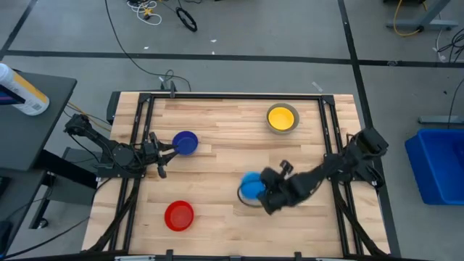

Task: Nest bowls inside each other
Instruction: Stack the light blue bowl on the yellow bowl

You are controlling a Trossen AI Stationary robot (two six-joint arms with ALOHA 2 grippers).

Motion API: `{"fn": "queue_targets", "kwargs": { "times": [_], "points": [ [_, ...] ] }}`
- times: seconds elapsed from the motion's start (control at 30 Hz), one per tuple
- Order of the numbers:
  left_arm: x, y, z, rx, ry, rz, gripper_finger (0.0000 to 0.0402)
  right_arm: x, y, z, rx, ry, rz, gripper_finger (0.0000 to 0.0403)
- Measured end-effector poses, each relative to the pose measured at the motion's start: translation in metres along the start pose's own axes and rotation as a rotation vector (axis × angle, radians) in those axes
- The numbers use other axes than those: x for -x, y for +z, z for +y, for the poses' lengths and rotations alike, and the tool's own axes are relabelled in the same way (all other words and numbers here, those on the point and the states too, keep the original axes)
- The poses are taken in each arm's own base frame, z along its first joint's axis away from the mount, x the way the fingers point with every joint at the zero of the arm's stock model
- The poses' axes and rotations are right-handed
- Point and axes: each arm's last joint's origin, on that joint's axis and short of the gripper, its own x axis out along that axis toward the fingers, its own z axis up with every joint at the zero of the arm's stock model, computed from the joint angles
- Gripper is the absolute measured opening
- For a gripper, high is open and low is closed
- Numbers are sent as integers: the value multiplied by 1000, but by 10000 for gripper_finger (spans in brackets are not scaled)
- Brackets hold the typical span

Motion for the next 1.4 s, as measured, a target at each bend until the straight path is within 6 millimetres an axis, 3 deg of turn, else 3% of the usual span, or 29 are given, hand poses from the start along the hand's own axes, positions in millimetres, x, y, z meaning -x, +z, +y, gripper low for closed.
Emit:
{"fn": "queue_targets", "kwargs": {
  "times": [0.2,0.47,0.77,0.93,1.13,1.4],
  "points": [
    [0,0,0,-1,-3,1,116,-3,30,-33,30,-162,-110,1],
    [0,0,0,7,-4,3,116,-2,61,-108,-30,-461,-80,0],
    [0,-1,0,5,-6,5,116,-34,87,-165,-59,-617,46,0],
    [0,-1,0,5,-7,5,116,-59,90,-192,-102,-601,133,0],
    [0,-1,0,7,-7,5,116,-91,76,-215,-160,-506,222,0],
    [0,-1,0,8,-7,8,116,-105,69,-240,-254,-361,343,0]
  ]
}}
